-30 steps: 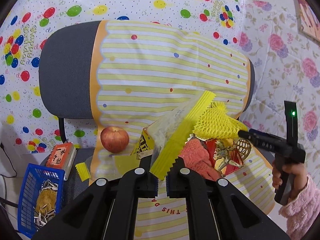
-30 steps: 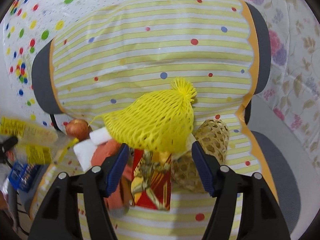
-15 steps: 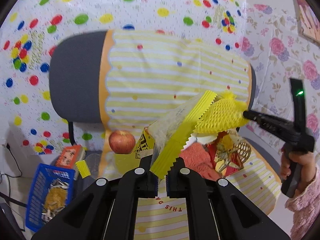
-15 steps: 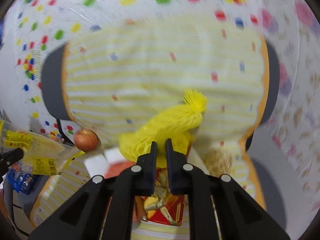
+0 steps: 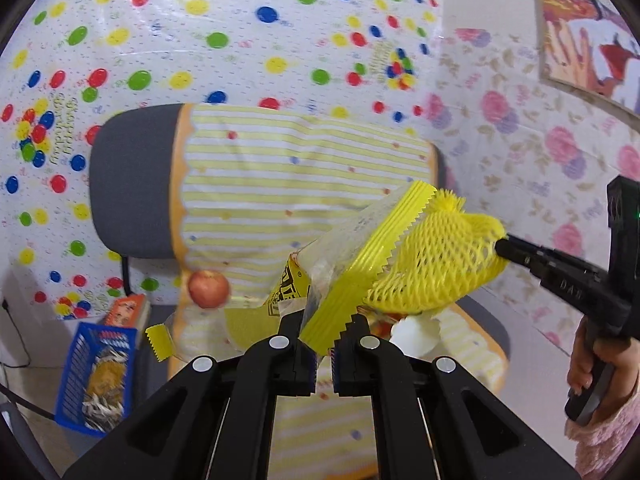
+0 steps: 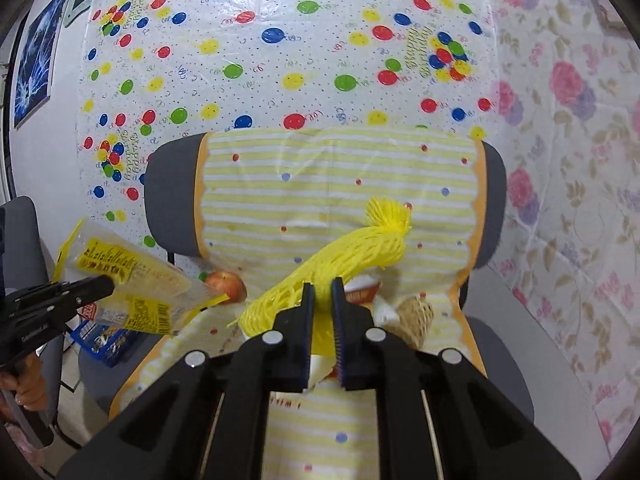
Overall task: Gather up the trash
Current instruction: 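Grasp the yellow foam net with the right tool while the left tool holds the bag, then carry both items over the pink bin and open both tools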
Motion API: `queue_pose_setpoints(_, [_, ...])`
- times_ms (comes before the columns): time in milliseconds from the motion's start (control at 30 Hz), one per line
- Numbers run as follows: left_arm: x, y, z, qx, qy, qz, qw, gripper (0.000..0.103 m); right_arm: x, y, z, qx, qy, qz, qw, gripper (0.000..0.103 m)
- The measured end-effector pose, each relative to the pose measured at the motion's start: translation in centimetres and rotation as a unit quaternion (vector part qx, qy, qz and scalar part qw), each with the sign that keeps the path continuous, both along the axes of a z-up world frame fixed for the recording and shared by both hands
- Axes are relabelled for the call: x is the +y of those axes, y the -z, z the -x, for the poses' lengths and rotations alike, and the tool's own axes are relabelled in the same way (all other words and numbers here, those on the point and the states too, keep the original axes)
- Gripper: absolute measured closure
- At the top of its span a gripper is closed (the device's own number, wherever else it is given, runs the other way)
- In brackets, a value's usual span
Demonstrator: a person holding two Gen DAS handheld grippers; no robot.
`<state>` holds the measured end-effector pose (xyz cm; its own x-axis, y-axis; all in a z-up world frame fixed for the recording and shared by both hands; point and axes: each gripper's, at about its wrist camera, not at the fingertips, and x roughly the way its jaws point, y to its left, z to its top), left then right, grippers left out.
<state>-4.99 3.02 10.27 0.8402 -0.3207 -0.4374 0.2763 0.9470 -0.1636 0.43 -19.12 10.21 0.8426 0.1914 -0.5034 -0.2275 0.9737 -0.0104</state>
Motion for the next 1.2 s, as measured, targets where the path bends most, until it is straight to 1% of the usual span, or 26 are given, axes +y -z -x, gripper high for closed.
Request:
queue_pose_setpoints(133, [-2.2, 0.7, 2.1, 0.0, 0.038, 0.003, 0.9993, 0.097, -1.4, 1.0, 4.1, 0.012, 0.025, -0.007, 1.0, 0.094])
queue_pose_setpoints(267, [-4.3, 1.6, 4.0, 0.0, 0.074, 0.008, 0.9972, 0.097, -3.6, 1.9, 8.0, 0.022, 0.068, -0.006, 0.997, 0.094])
queue_pose_setpoints(433, [-8.0, 2.9, 5.9, 0.005, 0.138, 0.016, 0.9903, 0.097, -5.9, 2.7, 12.7, 0.029, 0.121, 0.011, 0.992, 0.093])
queue_pose_setpoints(567, [-11.6, 4.0, 6.8, 0.012, 0.192, 0.026, 0.981, 0.097, -7.9, 3.4, 16.1, 0.039, 0.163, 0.021, 0.986, 0.094])
queue_pose_setpoints(700, [-14.6, 5.4, 7.9, 0.018, 0.237, 0.027, 0.971, 0.097, -10.3, 4.3, 19.2, 0.055, 0.213, 0.026, 0.975, 0.093])
queue_pose_setpoints(767, [-16.3, 6.4, 8.6, 0.026, 0.264, 0.026, 0.9639, 0.097, -11.2, 4.7, 20.5, 0.061, 0.233, 0.029, 0.97, 0.093])
queue_pose_setpoints(900, [-19.0, 8.2, 9.7, 0.043, 0.301, 0.026, 0.9522, 0.097, -12.5, 6.1, 22.8, 0.08, 0.266, 0.035, 0.96, 0.093])
queue_pose_setpoints(1067, [-22.0, 11.3, 10.7, 0.071, 0.332, 0.007, 0.9406, 0.097, -13.9, 8.2, 24.7, 0.109, 0.293, 0.036, 0.949, 0.093])
queue_pose_setpoints(1200, [-24.0, 13.7, 10.4, 0.1, 0.338, -0.016, 0.9357, 0.097, -14.7, 10.6, 24.7, 0.138, 0.301, 0.037, 0.943, 0.093])
